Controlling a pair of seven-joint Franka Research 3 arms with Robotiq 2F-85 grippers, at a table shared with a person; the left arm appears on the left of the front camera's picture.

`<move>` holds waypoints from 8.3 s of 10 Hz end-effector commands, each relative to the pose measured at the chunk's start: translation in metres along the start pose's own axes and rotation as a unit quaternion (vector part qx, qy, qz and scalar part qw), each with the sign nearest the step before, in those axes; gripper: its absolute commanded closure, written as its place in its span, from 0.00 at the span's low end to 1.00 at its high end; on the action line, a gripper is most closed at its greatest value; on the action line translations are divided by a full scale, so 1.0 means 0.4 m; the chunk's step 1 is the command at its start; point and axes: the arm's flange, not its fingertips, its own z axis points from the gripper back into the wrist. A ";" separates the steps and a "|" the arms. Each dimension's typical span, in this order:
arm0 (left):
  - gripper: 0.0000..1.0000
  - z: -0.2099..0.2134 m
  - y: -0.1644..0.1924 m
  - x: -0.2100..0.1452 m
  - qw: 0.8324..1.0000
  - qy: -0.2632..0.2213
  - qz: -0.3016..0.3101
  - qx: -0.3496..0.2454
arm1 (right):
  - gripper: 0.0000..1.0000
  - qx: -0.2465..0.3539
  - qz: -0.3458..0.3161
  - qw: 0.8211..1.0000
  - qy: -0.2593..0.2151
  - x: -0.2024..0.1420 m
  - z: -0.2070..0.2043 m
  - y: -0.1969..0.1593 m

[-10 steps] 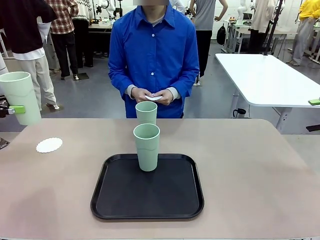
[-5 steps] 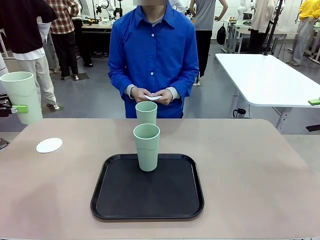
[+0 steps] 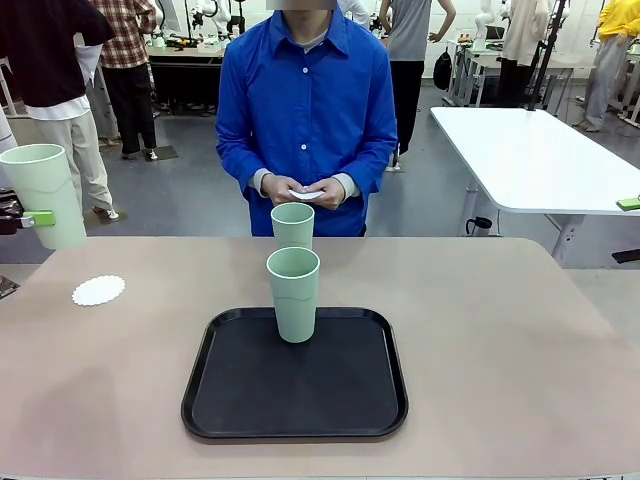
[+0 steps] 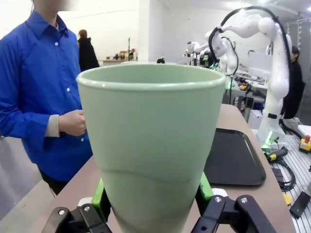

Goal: Place coasters on the table and set cups on them.
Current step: Take one Reusable plastic cup from the Flat Tray and place it on a coaster set by the human.

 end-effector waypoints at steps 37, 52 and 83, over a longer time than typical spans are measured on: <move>0.00 -0.044 0.163 -0.380 0.999 0.020 -0.024 -0.041 | 0.00 0.004 0.000 1.000 0.002 -0.002 -0.002 0.000; 0.00 -0.030 0.169 -0.375 0.997 0.014 0.011 -0.070 | 0.00 0.004 0.000 1.000 0.002 -0.002 -0.002 0.000; 0.00 -0.016 -0.189 0.362 0.819 0.525 0.065 0.224 | 0.00 0.004 0.000 1.000 0.002 -0.002 -0.002 0.000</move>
